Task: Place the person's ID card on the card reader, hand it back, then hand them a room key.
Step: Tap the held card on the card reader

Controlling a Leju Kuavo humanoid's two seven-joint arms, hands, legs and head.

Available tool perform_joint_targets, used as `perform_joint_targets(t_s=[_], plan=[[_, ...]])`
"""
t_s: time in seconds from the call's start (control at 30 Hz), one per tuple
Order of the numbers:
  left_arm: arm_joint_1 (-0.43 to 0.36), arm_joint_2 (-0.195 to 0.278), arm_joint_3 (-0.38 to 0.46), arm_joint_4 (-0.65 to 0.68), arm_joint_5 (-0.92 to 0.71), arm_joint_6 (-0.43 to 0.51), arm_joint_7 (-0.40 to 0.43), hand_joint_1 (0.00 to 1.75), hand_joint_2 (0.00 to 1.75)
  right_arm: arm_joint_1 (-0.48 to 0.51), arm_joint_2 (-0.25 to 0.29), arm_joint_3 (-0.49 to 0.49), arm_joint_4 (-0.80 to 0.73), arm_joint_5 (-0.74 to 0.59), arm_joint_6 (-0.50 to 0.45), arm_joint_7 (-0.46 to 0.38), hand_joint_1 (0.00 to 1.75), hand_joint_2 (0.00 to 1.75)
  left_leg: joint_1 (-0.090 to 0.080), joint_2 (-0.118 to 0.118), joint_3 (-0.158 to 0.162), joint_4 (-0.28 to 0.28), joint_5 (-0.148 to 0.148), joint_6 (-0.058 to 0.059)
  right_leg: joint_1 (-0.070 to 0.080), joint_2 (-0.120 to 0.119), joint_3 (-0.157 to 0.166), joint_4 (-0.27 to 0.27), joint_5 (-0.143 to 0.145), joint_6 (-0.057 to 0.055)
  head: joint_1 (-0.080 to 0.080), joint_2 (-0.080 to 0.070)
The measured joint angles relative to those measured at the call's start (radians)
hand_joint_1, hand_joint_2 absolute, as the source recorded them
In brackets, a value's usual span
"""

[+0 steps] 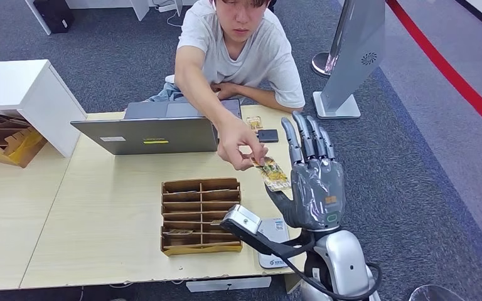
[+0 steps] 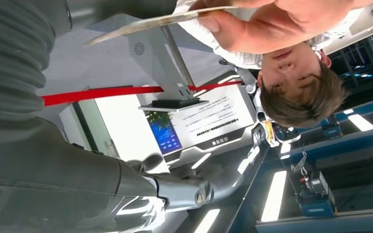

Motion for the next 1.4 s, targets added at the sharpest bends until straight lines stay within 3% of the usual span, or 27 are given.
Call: perform_joint_targets(t_s=[1.1, 1.4], plan=[[0.001, 0.0, 0.0, 0.0, -0.014, -0.029, 0.007, 0.0, 0.0, 0.014, 0.007, -0.006, -0.03, -0.023, 0.001, -0.012, 1.75, 1.75, 0.0, 0.0, 0.0, 0.0, 0.0, 0.0, 0.0, 0.0, 0.0, 0.0, 0.0, 0.0, 0.0, 0.0], [0.003, 0.002, 0.0, 0.0, 0.012, -0.007, 0.012, 0.0, 0.0, 0.049, 0.007, -0.028, -0.066, -0.228, 0.081, -0.044, 1.75, 1.75, 0.0, 0.0, 0.0, 0.0, 0.0, 0.0, 0.0, 0.0, 0.0, 0.0, 0.0, 0.0, 0.0, 0.0]])
